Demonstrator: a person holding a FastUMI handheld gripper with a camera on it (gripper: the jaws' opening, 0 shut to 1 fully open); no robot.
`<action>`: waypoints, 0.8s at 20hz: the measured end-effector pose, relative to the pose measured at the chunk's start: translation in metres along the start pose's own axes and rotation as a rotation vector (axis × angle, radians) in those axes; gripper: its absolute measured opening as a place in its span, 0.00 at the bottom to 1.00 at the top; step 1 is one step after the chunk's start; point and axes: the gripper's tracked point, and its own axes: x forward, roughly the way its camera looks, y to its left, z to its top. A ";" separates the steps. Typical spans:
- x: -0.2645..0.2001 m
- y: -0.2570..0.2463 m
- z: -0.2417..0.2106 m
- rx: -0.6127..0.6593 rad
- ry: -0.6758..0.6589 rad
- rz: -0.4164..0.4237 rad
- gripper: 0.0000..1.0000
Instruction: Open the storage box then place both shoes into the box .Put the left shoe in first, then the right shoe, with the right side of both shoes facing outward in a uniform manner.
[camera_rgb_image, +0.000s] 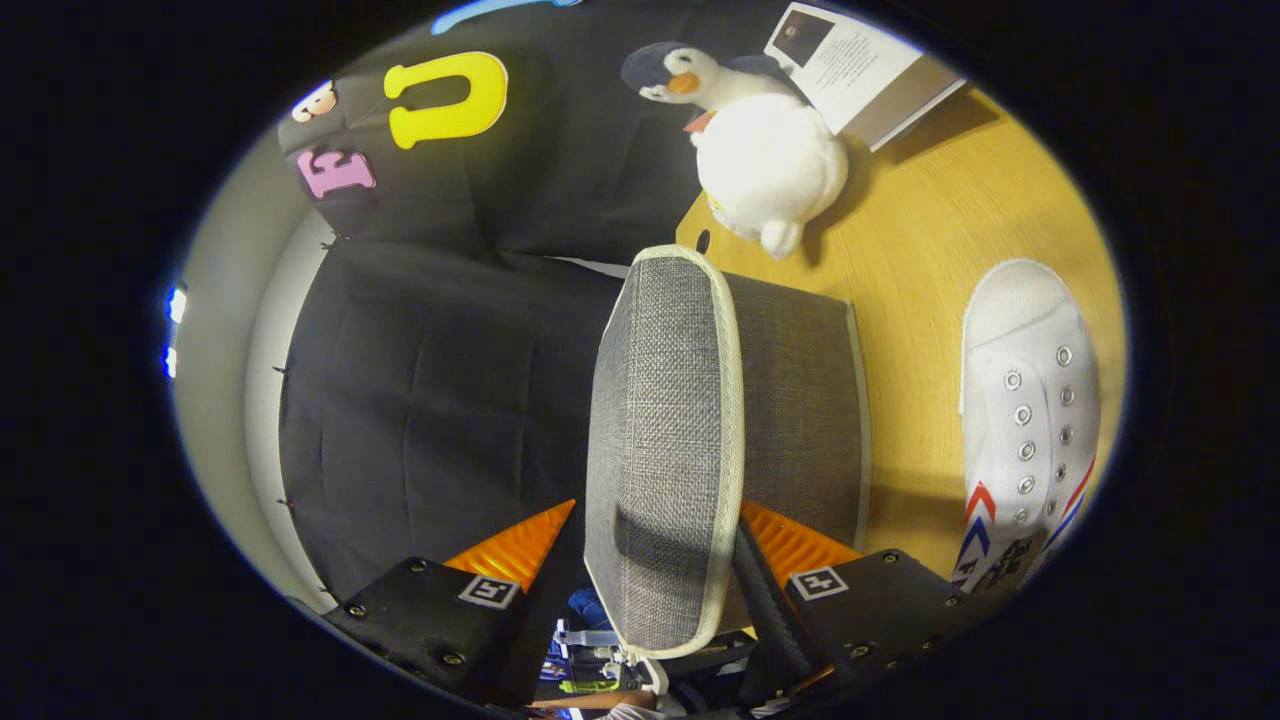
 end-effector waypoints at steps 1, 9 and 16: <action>-0.007 0.003 0.004 -0.017 -0.013 0.003 0.83; -0.011 0.044 0.002 -0.090 0.016 0.000 0.22; 0.004 0.106 0.002 -0.206 0.038 0.029 0.22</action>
